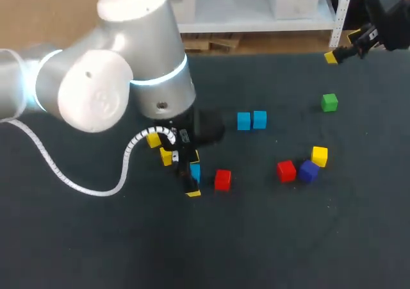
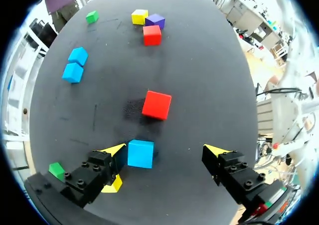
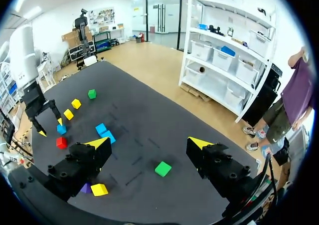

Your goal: Place the blue cubes, place green cubes on the blue cubes, place the yellow cubes on the green cubes, then place the red cubes on the yellow cubes, and place purple cube on the red cubes.

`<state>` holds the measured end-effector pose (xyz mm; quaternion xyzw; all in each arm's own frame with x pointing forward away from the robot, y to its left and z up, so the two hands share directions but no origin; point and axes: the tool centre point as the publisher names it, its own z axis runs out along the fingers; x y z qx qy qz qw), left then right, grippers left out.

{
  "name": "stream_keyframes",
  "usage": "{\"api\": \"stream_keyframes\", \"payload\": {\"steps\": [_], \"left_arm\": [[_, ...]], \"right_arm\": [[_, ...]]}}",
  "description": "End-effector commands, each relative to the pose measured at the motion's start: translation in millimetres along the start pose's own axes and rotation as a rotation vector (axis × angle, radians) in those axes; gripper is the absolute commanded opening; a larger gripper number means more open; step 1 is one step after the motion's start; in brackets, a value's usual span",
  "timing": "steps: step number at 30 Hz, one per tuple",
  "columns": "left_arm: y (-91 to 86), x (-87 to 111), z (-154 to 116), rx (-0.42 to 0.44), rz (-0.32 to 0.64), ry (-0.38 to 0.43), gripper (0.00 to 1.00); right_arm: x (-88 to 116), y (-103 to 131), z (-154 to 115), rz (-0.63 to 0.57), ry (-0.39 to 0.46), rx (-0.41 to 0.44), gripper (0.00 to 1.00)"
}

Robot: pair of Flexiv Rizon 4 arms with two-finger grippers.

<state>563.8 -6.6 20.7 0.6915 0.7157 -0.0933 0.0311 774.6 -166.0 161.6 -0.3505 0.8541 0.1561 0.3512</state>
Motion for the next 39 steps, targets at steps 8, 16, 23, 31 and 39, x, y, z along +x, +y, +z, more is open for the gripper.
{"api": "stream_keyframes", "payload": {"steps": [8, 16, 23, 31, 39], "left_arm": [[8.9, 9.6, 11.3, -0.049, 0.001, 0.017, 1.0], [14.7, 7.7, 15.9, -0.051, 0.013, 0.026, 0.75], [18.0, 7.1, 17.3, -0.076, 0.018, 0.037, 0.0], [24.3, 3.7, 13.4, -0.068, 0.018, 0.048, 0.0], [61.2, -3.1, -3.4, -0.053, 0.006, 0.081, 0.0]], "right_arm": [[0.8, 0.0, 0.0, -0.001, -0.003, -0.001, 1.0], [0.8, 0.0, 0.0, -0.001, -0.003, -0.001, 1.0], [0.8, 0.0, 0.0, -0.001, -0.003, -0.001, 1.0], [0.8, 0.0, 0.0, -0.001, -0.003, -0.001, 1.0], [0.8, 0.0, 0.0, -0.001, -0.003, -0.001, 1.0]]}}
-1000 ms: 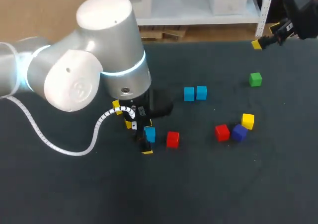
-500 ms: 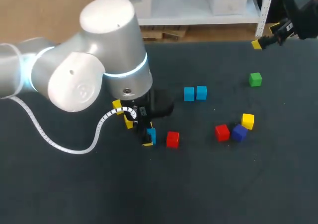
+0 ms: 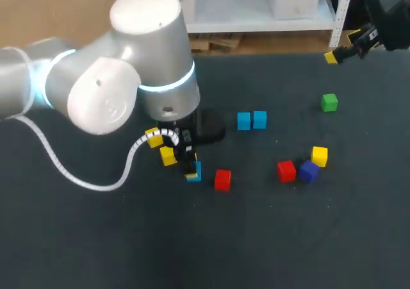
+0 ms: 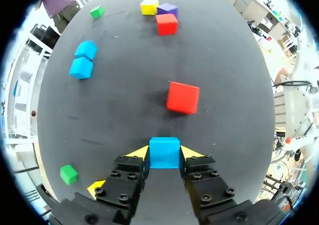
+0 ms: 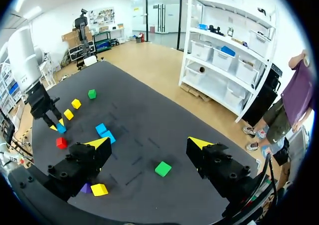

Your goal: Place the blue cubes, place green cubes on the blue cubes, place the yellow cubes on the green cubes, then place the red cubes on the yellow cubes, and place purple cube on the red cubes.

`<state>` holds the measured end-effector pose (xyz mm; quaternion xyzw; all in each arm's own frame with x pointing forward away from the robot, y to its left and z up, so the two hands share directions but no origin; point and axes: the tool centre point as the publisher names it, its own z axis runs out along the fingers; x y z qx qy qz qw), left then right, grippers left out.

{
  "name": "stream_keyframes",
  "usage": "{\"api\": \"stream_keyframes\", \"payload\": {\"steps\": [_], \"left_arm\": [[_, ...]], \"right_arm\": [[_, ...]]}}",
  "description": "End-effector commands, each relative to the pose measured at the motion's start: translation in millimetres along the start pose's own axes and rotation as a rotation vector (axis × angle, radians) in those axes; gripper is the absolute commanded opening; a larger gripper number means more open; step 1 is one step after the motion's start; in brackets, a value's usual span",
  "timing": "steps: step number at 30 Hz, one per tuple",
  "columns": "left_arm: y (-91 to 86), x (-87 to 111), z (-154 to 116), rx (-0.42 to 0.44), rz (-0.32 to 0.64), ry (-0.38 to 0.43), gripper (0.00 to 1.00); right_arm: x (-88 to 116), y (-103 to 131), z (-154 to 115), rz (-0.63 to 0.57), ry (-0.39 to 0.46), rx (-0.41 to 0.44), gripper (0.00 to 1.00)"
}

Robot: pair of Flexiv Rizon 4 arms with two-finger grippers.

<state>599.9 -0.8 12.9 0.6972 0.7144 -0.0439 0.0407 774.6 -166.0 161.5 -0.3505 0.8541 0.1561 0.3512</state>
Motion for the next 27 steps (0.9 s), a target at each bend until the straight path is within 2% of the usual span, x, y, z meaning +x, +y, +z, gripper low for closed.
{"api": "stream_keyframes", "payload": {"steps": [1, 8, 11, 18, 27], "left_arm": [[30.5, -8.8, -7.5, 0.037, -0.019, 0.022, 0.0], [60.4, -20.7, -17.2, 0.029, -0.029, -0.006, 0.0], [68.4, -28.5, -18.6, 0.034, -0.011, -0.011, 0.0], [101.9, -43.6, -19.4, 0.034, 0.069, -0.012, 0.0], [118.1, -61.3, -11.8, 0.068, 0.127, 0.01, 0.0]], "right_arm": [[0.8, 0.0, 0.0, -0.001, -0.003, -0.001, 1.0], [0.8, 0.0, 0.0, -0.001, -0.003, -0.001, 1.0], [0.8, 0.0, 0.0, -0.001, -0.003, -0.001, 1.0], [0.8, 0.0, 0.0, -0.001, -0.003, -0.001, 1.0], [0.8, 0.0, 0.0, -0.001, -0.003, -0.001, 1.0]]}}
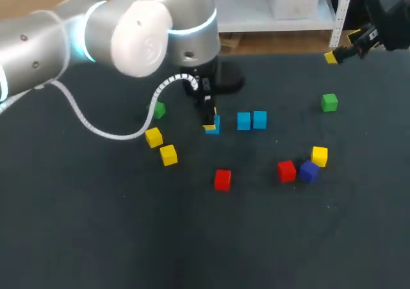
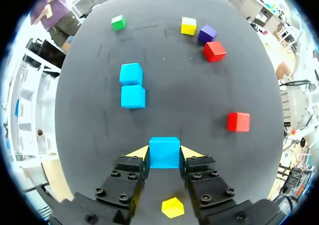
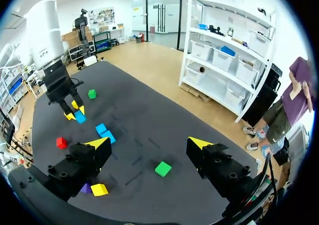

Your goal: Place the blue cubes, place green cubes on the blue cubes, place the yellow cubes on the green cubes, then place the red cubes on the yellow cubes, and place purple cube on the red cubes.

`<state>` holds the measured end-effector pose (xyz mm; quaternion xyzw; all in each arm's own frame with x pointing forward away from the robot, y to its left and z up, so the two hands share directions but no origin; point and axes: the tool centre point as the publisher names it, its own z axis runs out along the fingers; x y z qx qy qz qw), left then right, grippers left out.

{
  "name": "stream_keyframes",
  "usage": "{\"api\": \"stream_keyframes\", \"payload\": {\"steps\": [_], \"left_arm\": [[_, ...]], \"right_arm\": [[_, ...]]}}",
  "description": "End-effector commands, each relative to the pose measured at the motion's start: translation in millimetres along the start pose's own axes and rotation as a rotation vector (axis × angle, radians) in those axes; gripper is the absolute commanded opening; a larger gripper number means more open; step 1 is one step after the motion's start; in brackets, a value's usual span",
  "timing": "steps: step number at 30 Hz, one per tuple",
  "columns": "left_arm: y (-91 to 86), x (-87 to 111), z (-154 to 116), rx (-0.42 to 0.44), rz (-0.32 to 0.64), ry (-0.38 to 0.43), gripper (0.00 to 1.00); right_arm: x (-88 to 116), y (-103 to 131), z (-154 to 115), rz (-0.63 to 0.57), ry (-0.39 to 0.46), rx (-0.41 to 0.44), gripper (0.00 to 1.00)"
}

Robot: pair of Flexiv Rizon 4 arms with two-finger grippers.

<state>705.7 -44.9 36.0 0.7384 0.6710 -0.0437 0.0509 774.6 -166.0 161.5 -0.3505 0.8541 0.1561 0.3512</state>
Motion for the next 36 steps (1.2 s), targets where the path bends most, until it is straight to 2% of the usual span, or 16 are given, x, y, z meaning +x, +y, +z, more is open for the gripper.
{"api": "stream_keyframes", "payload": {"steps": [1, 6, 9, 18, 36], "left_arm": [[16.3, -11.9, 7.7, 0.079, 0.006, 0.019, 0.0], [20.2, -16.3, 11.4, 0.091, -0.002, 0.013, 0.0], [24.4, -17.2, 16.2, 0.1, -0.057, 0.019, 0.0], [29.7, -18.9, 23.9, 0.098, -0.111, 0.011, 0.0], [32.7, -29.2, 33.6, 0.102, -0.137, 0.015, 0.0]], "right_arm": [[0.8, 0.0, 0.0, -0.001, -0.003, -0.001, 1.0], [0.8, 0.0, 0.0, -0.001, -0.003, -0.001, 1.0], [0.8, 0.0, 0.0, -0.001, -0.003, -0.001, 1.0], [0.8, 0.0, 0.0, -0.001, -0.003, -0.001, 1.0], [0.8, 0.0, 0.0, -0.001, -0.003, -0.001, 1.0]]}}
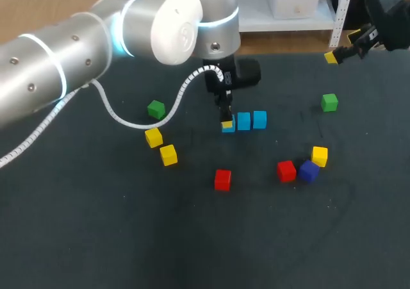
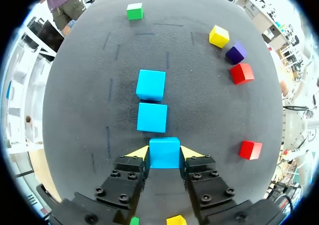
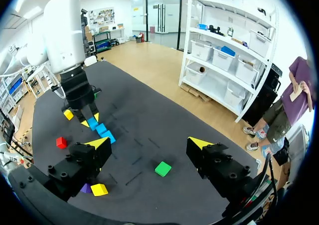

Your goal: Place the blue cubes, place green cubes on the blue cubes, place the yellow cubes on the green cubes, then place the red cubes on the yellow cubes, and place purple cube on the red cubes.

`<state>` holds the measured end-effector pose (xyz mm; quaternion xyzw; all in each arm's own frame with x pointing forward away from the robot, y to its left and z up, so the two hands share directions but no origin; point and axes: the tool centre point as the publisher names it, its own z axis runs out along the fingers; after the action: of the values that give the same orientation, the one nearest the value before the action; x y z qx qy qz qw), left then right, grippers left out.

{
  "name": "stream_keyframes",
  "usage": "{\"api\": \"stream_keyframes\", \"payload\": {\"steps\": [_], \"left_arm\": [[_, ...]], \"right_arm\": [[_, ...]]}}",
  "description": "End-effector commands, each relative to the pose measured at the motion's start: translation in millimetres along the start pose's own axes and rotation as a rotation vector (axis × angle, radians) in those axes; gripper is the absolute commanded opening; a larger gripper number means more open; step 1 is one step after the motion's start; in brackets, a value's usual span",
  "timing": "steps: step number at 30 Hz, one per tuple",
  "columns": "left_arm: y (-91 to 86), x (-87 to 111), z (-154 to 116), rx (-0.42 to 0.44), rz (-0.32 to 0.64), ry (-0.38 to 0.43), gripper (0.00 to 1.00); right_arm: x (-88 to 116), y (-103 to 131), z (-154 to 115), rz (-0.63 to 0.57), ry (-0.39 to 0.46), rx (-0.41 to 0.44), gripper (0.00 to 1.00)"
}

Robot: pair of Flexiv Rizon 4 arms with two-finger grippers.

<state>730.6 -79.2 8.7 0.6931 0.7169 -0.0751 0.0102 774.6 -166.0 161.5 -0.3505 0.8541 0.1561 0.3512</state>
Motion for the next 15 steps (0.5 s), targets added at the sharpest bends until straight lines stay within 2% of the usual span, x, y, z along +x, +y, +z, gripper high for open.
{"api": "stream_keyframes", "payload": {"steps": [1, 13, 14, 15], "left_arm": [[5.3, -2.1, 1.4, 0.009, -0.004, 0.006, 0.0], [8.7, -2.8, 4.3, 0.014, -0.011, 0.0, 0.0], [8.8, -2.8, 4.4, 0.017, -0.006, 0.001, 0.04], [8.6, -2.6, 4.7, 0.018, -0.002, 0.001, 0.2]], "right_arm": [[0.8, 0.0, 0.0, -0.001, -0.003, -0.001, 1.0], [0.8, 0.0, 0.0, -0.001, -0.003, -0.001, 1.0], [0.8, 0.0, 0.0, -0.001, -0.003, -0.001, 1.0], [0.8, 0.0, 0.0, -0.001, -0.003, -0.001, 1.0]]}}
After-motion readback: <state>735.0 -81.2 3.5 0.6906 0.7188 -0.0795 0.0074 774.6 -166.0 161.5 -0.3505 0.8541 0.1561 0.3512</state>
